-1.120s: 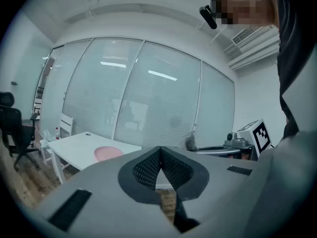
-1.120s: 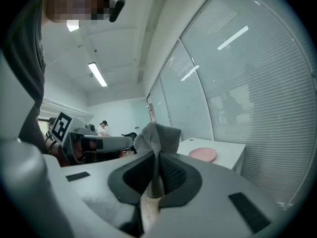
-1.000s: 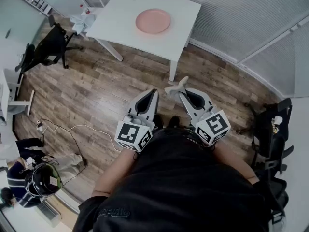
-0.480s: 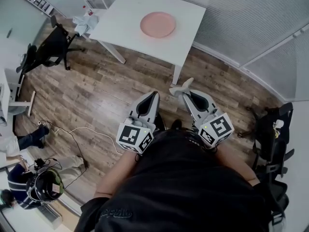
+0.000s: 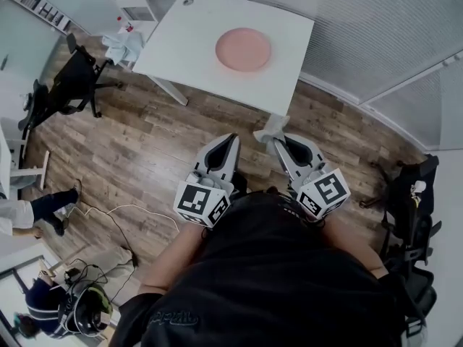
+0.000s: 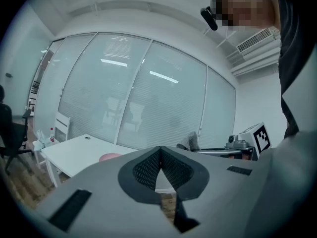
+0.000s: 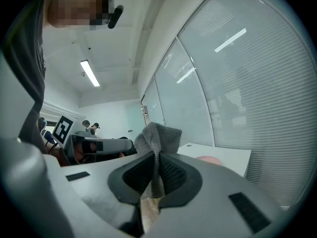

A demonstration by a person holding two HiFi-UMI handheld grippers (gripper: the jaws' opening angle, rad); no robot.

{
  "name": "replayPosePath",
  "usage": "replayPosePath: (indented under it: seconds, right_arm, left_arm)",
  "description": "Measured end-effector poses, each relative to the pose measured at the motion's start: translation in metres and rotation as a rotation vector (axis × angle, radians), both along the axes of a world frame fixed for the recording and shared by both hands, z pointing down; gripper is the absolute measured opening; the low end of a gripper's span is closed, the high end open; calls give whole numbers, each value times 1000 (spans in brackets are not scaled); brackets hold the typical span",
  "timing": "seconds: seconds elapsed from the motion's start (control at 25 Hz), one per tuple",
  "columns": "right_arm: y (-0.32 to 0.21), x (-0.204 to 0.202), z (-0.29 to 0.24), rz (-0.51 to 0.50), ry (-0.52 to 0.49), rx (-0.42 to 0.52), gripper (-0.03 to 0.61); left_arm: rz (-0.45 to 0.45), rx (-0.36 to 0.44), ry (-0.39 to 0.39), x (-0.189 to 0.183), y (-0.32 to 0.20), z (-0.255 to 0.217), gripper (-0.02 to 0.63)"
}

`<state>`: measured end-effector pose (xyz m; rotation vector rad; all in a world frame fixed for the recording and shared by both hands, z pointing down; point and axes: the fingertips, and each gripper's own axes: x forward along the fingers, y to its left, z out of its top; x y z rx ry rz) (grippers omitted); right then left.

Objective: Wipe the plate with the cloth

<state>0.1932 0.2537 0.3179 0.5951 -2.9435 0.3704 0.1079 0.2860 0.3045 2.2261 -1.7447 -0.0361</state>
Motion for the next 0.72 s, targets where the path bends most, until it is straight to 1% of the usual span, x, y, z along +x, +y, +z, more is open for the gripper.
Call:
replayPosePath:
  seconds: [0.24, 0.44, 0.6, 0.72]
  right_arm:
    - [-26, -60, -5, 35, -1, 7, 37]
    - [-40, -100, -12, 72, 9, 7, 37]
    - [-43, -128, -11, 86, 17, 11, 37]
    - [-45, -138, -9, 95, 22, 5, 37]
  left_arm:
    - [37, 8, -6, -60, -28, -6, 15]
    - [51, 7, 3, -108, -42, -11, 15]
    - [66, 6, 6, -137, -50, -9, 15]
    - [73, 6, 10, -149, -55, -7, 15]
